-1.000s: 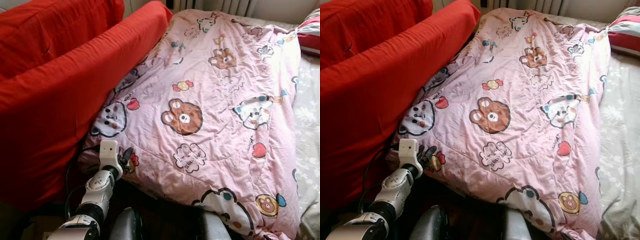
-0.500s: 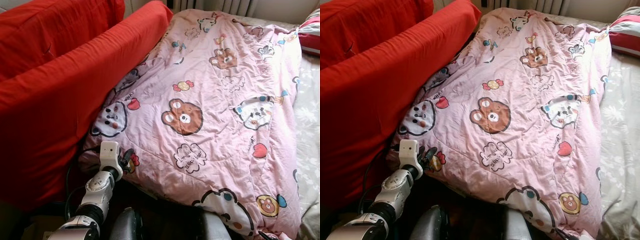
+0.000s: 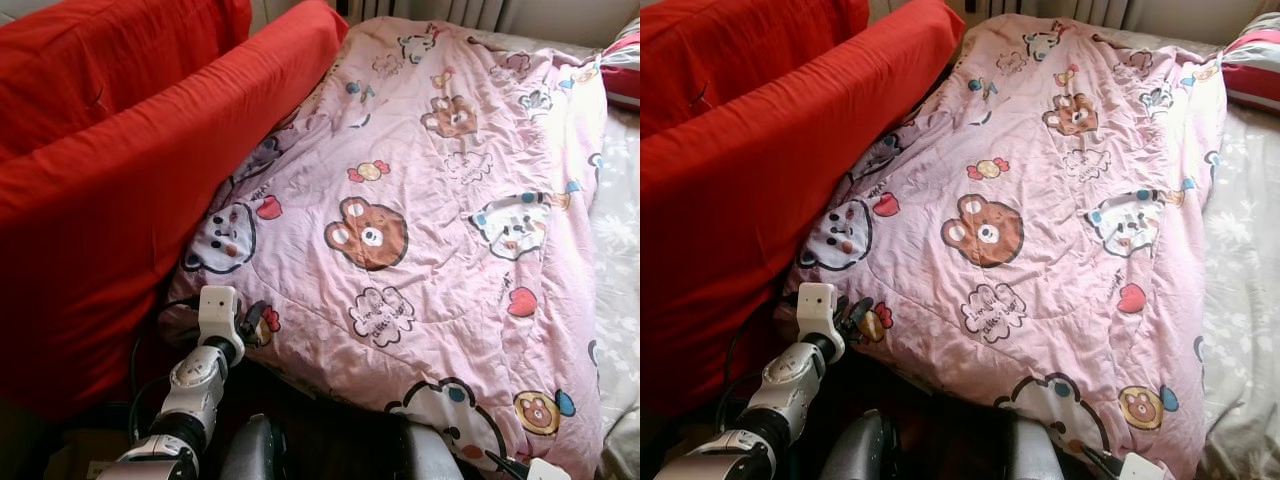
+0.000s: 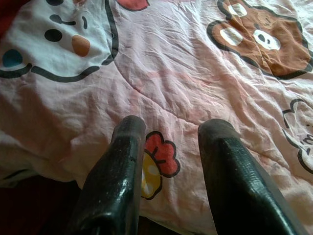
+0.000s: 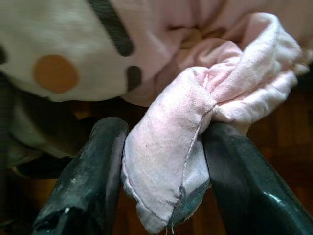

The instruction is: Clean up the room

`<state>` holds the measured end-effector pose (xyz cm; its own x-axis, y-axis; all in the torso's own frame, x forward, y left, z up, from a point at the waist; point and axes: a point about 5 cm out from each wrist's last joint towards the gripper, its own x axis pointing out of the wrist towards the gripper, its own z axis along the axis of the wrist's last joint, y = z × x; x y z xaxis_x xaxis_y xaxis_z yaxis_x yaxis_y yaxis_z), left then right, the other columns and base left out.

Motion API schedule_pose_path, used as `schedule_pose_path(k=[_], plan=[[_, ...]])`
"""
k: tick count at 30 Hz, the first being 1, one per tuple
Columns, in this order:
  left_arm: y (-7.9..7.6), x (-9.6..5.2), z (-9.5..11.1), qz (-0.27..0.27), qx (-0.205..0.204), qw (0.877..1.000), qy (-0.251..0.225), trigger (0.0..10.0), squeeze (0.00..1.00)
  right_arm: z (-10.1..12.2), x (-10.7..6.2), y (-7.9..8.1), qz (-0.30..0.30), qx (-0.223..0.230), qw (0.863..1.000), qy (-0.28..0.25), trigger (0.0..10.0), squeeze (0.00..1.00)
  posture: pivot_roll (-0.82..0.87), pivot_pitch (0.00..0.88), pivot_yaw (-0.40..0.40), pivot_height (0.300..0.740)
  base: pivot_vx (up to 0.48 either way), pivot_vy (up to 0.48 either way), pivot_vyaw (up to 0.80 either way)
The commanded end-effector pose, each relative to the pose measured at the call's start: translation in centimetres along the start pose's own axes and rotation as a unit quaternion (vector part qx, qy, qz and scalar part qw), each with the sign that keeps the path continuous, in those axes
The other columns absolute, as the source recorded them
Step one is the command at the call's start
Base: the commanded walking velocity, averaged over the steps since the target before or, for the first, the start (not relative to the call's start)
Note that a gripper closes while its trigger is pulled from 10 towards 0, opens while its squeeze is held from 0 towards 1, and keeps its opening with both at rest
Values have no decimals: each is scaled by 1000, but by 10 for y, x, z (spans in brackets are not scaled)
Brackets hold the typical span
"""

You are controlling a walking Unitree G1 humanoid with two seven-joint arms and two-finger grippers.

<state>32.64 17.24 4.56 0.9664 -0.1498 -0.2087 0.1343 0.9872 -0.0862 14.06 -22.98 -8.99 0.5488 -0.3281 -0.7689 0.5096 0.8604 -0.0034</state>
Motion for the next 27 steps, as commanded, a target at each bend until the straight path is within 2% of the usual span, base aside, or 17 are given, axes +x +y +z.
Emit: schedule_pose_path(k=[1,7,15,17,19,21,26,27], plan=[[6,-5,-7,6,2,1000,13,10000,0,-8,-3,-2,-4,10,1000,9,10000,0,-65,186,52,656,0,0,0],[6,-5,-9,5,3,1000,15,10000,0,-4,-3,-8,-30,12,999,-17,10000,0,-67,194,53,696,0,0,0],[6,-6,-9,4,1,1000,16,10000,0,14,-5,-34,-97,56,990,-86,10000,0,-67,194,54,730,0,0,0],[6,-6,-9,4,1,1000,17,10000,0,15,-4,-35,-102,68,989,-87,10000,0,-67,194,54,730,0,0,0],[6,-6,-10,4,1,1000,18,10000,0,15,-4,-35,-102,69,989,-86,10000,0,-67,194,54,730,0,0,0],[7,-9,-15,8,-3,1000,29,10000,0,12,-2,-26,-70,60,993,-69,10000,0,-65,185,54,730,0,0,0],[12,-13,-24,18,-11,999,48,10000,0,8,-1,-14,-38,52,996,-53,10000,0,-66,178,56,730,0,0,0],[13,-16,-30,22,-12,998,64,10000,0,7,-1,-9,-24,39,998,-44,10000,0,-67,169,55,730,0,0,0]])
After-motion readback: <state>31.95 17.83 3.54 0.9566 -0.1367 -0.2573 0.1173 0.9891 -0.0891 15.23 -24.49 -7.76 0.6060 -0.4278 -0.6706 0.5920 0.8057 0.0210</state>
